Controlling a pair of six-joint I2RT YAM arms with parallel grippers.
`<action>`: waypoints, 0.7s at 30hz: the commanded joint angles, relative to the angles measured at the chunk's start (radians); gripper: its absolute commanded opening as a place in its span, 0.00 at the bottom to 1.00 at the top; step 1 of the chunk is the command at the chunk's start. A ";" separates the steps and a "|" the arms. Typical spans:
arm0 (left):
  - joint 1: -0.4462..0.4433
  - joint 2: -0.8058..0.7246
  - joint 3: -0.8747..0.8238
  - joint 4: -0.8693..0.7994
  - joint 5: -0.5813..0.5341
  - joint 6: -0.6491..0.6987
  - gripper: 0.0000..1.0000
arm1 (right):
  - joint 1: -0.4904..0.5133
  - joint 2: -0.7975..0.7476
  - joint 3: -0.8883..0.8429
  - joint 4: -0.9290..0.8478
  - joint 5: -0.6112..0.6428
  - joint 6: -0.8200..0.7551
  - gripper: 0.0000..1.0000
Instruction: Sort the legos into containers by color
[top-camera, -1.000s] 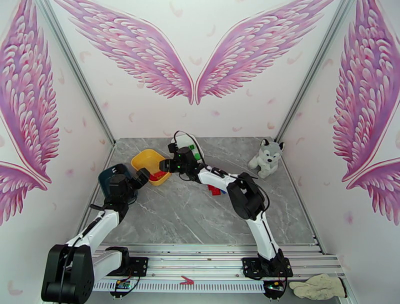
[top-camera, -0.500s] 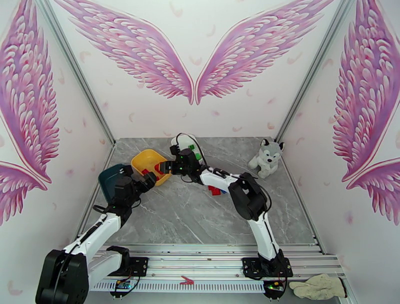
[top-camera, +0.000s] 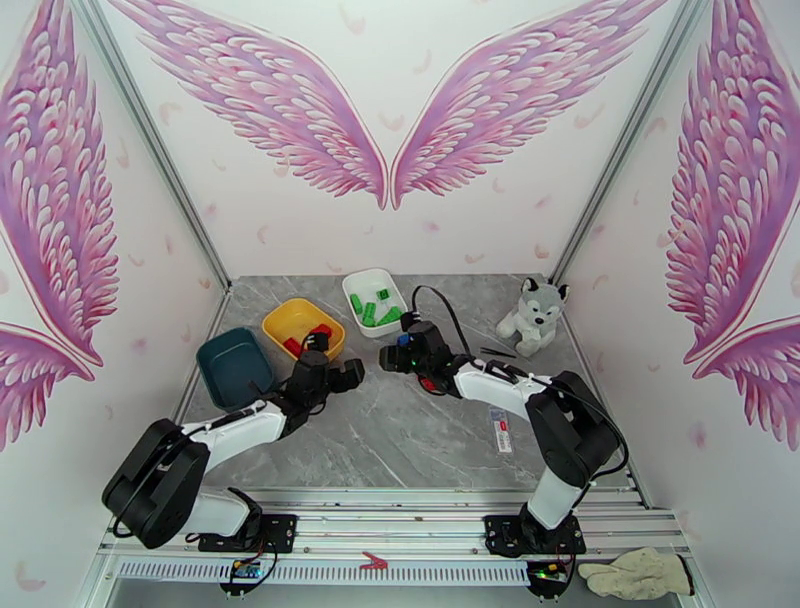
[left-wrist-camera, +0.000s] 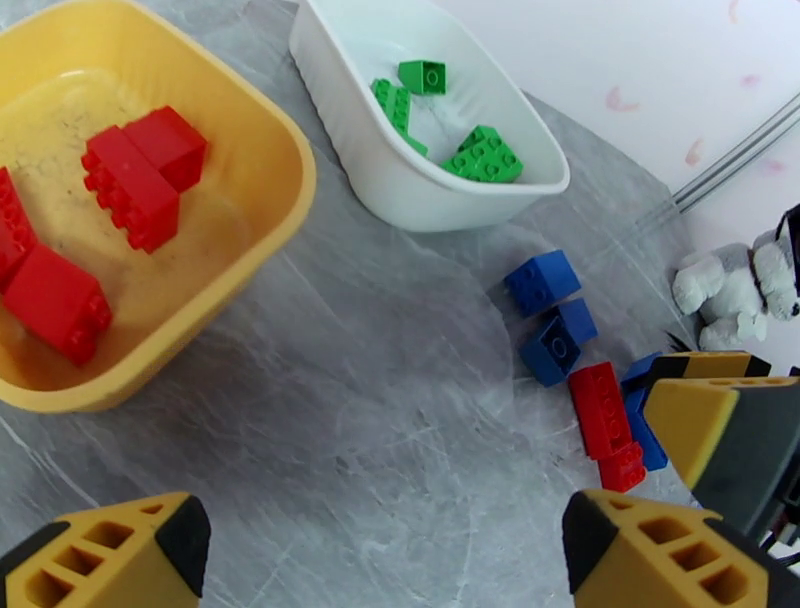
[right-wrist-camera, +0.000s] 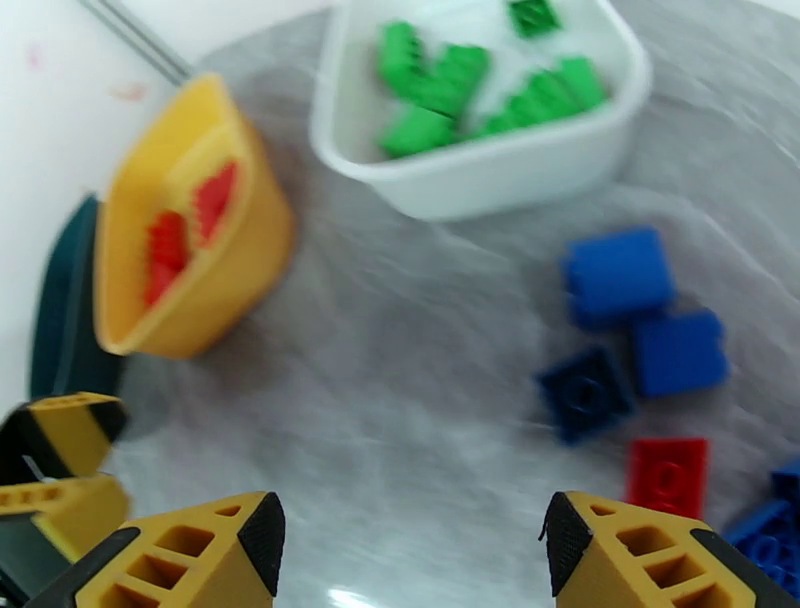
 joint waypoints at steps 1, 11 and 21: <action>-0.011 0.044 0.042 0.059 -0.007 -0.021 0.98 | -0.008 0.013 0.005 -0.086 0.149 -0.049 0.76; -0.022 0.072 0.054 0.064 -0.008 -0.028 0.98 | -0.017 0.158 0.139 -0.203 0.247 -0.105 0.71; -0.018 0.058 0.048 0.053 -0.021 -0.022 0.98 | -0.018 0.226 0.188 -0.240 0.279 -0.121 0.64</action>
